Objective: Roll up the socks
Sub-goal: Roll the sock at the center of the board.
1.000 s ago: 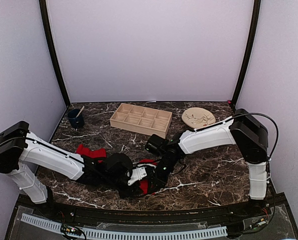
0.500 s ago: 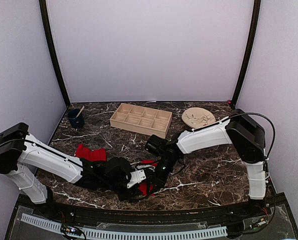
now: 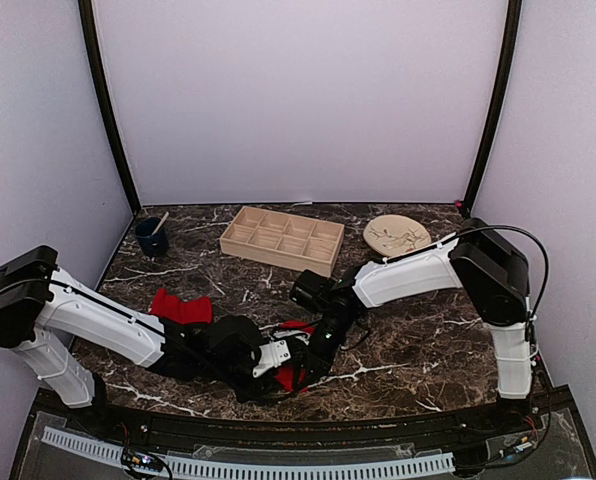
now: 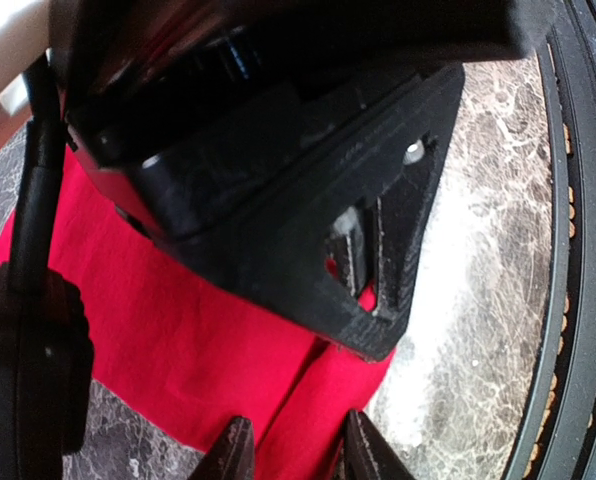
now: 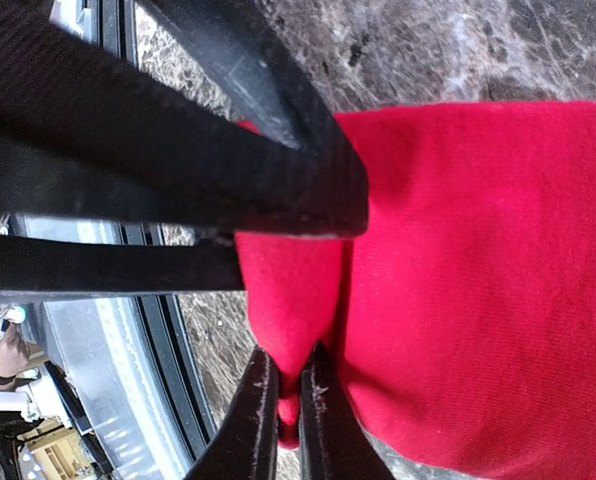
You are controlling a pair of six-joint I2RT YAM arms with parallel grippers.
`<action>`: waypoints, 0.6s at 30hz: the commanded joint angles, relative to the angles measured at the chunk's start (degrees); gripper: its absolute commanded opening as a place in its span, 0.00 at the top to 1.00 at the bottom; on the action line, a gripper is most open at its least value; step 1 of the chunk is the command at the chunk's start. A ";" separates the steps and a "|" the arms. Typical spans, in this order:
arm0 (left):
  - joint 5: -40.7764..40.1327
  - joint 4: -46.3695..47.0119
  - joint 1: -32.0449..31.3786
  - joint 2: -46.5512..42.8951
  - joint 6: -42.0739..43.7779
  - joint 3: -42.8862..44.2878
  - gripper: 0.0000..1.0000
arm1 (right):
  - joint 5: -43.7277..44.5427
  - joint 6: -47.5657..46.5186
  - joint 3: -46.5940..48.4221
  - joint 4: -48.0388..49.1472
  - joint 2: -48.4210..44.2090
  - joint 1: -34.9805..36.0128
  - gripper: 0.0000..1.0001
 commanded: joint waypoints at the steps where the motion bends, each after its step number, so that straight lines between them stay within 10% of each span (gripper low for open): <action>1: 1.51 -3.80 -0.23 2.55 1.31 0.13 0.68 | -0.15 -0.13 0.29 -0.35 1.29 -0.47 0.92; 18: 3.11 -5.19 -0.25 4.49 -0.86 0.42 0.92 | -0.70 -0.17 -0.04 -0.46 1.29 -1.04 0.92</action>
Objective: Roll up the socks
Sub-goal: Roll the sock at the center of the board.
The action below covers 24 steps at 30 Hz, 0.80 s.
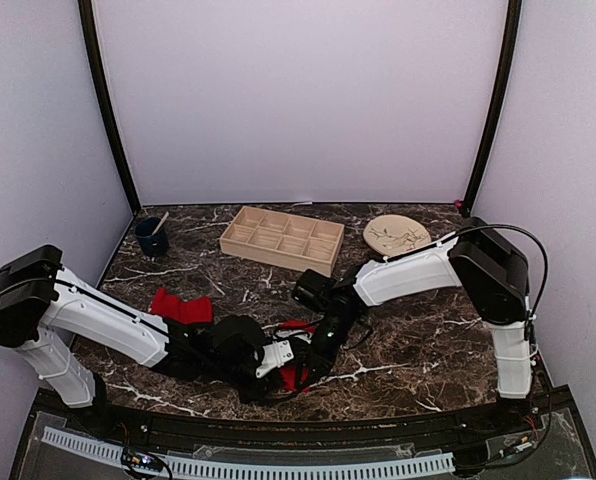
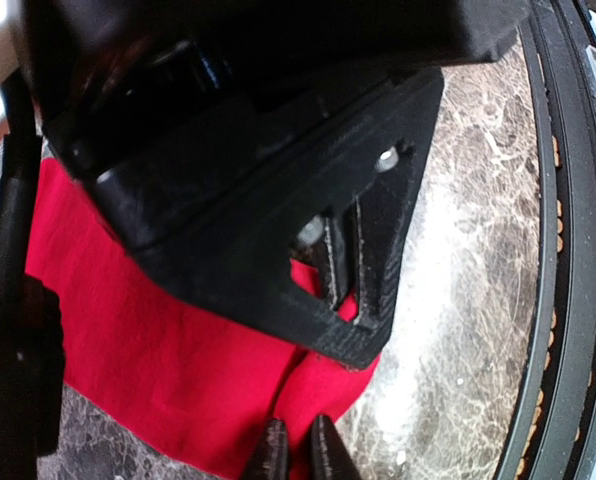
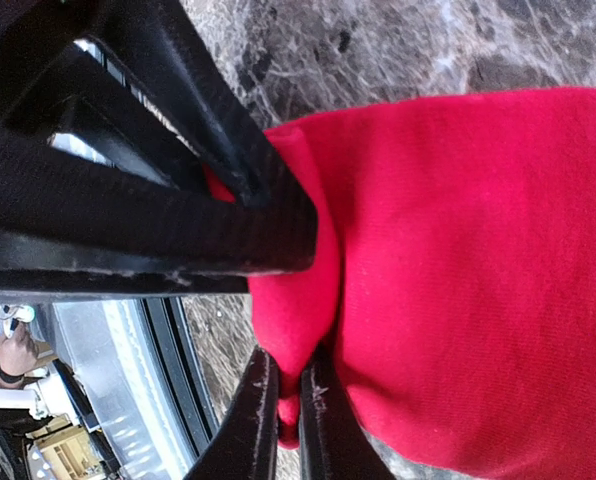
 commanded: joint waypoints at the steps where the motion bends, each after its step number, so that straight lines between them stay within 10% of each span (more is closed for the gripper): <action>1: 1.10 -6.16 -0.36 3.33 -0.28 -0.16 0.93 | 0.57 0.07 -0.04 0.29 1.00 -0.40 0.92; 24: 3.90 -6.69 0.55 3.46 -2.99 -0.23 1.00 | 3.92 5.78 -7.52 6.89 -4.92 -3.89 0.72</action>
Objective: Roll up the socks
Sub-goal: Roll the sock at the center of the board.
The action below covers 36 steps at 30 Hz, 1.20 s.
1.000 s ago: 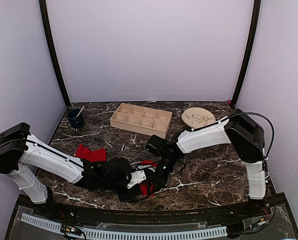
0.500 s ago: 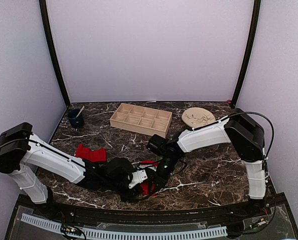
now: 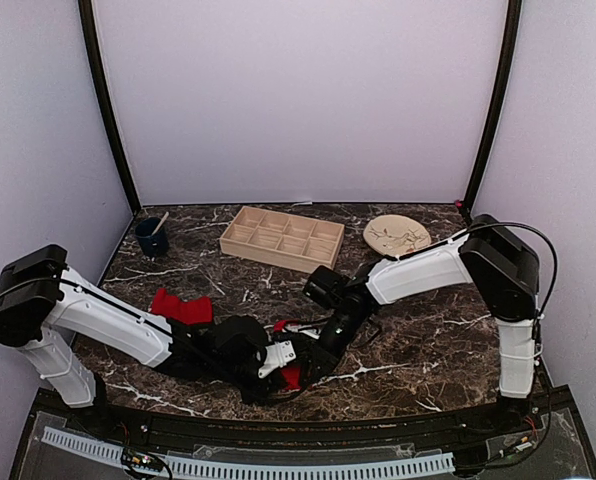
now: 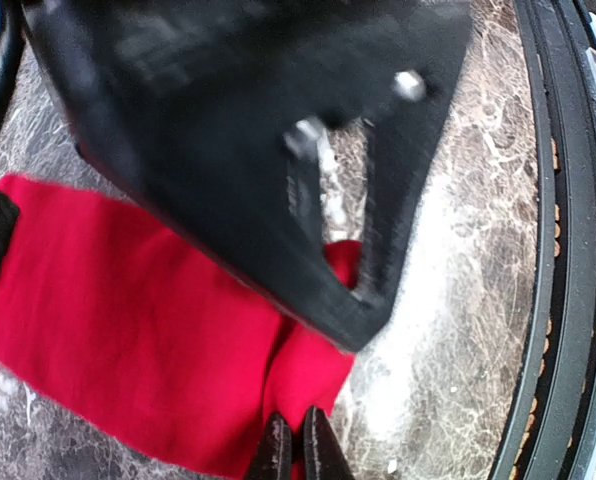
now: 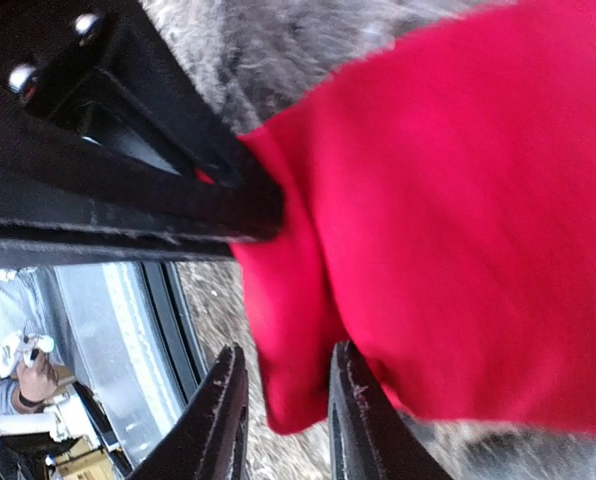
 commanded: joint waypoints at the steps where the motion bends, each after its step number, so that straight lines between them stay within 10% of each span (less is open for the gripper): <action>1: 3.49 -7.67 0.68 2.10 -1.09 -0.73 1.00 | 4.54 2.17 -3.18 3.31 -2.38 -1.97 0.72; 15: 11.64 -8.63 6.16 2.41 -2.14 0.27 1.00 | 7.22 6.22 -10.72 9.92 -8.10 -4.04 0.71; 36: 36.94 -20.35 18.23 13.06 -2.08 9.09 1.00 | 33.84 6.65 -23.28 22.48 -25.08 1.30 0.71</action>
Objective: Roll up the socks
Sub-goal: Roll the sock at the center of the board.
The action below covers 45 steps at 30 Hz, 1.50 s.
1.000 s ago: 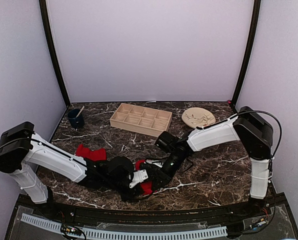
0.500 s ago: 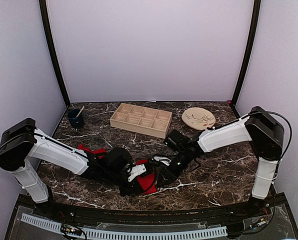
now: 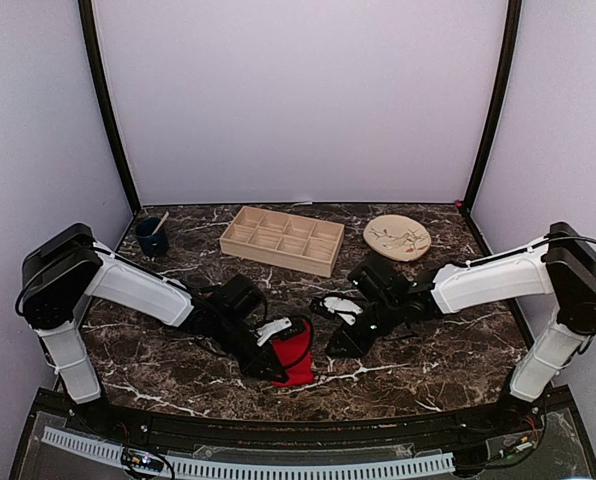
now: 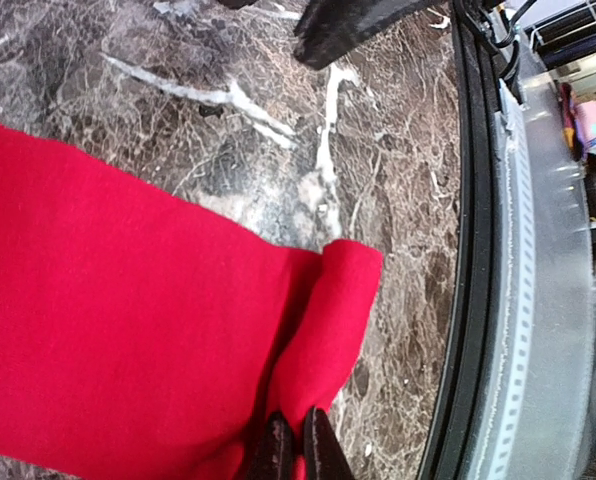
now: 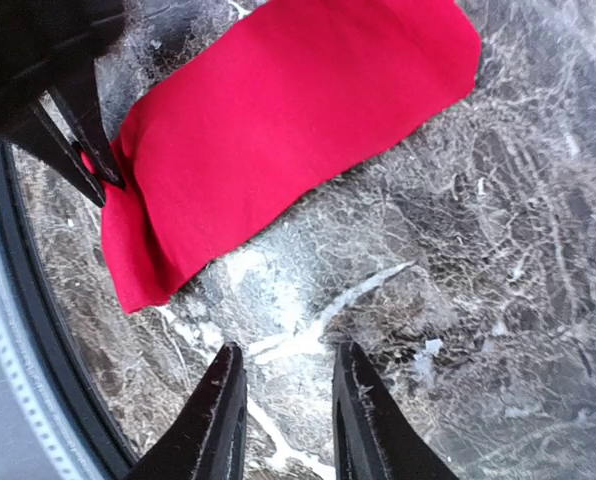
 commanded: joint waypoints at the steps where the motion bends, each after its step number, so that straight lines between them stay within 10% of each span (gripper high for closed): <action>1: 3.55 -10.15 1.68 3.84 -0.35 -0.33 1.00 | 10.55 -1.08 -1.39 2.97 -2.29 4.90 0.71; 14: 10.57 -16.90 4.37 8.98 0.55 4.05 1.00 | 23.69 -5.44 0.06 3.29 -3.05 16.53 0.71; 45: 12.06 -21.71 6.52 12.68 4.47 6.22 1.00 | 16.34 -10.04 9.65 -1.57 7.03 21.40 0.61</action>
